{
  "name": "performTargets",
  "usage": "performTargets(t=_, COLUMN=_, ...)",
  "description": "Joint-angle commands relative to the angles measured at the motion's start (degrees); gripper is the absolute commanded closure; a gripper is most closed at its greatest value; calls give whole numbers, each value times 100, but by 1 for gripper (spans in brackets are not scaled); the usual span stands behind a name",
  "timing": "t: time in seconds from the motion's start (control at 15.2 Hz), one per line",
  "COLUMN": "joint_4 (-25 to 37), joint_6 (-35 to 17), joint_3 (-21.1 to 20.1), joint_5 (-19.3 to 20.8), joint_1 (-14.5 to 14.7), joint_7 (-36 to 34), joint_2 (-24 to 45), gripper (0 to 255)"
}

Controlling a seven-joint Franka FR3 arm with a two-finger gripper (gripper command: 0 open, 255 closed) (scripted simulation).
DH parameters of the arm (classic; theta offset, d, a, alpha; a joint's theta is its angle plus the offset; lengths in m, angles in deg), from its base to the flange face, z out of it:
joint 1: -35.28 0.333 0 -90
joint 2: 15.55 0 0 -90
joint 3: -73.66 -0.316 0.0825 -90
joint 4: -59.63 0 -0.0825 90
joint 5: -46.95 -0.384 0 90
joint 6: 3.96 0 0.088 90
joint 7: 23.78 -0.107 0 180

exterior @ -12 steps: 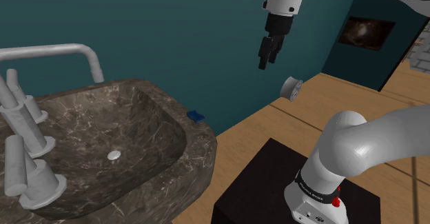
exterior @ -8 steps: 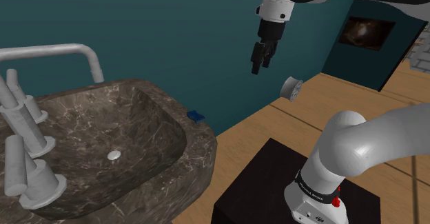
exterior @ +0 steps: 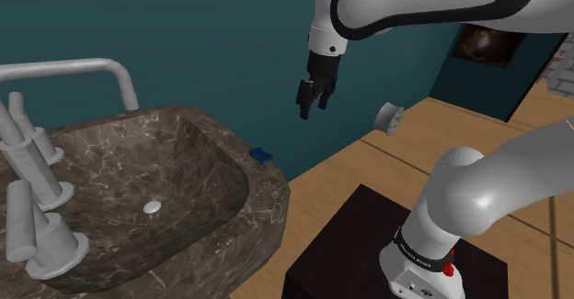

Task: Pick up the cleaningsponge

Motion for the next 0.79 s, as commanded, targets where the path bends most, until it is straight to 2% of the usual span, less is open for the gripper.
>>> performTargets(t=0.0, joint_4=-32, joint_6=-375, joint_3=-127, joint_5=-67, joint_1=26, joint_7=-185, joint_2=320, gripper=0)
performTargets(t=0.4, joint_4=143, joint_6=-1310, joint_3=-517, joint_5=-171, joint_1=98, joint_7=-770, joint_2=1383, gripper=0)
performTargets(t=0.73, joint_4=514, joint_6=-1979, joint_3=-802, joint_5=-96, joint_1=137, joint_7=-1289, joint_2=2388, gripper=0)
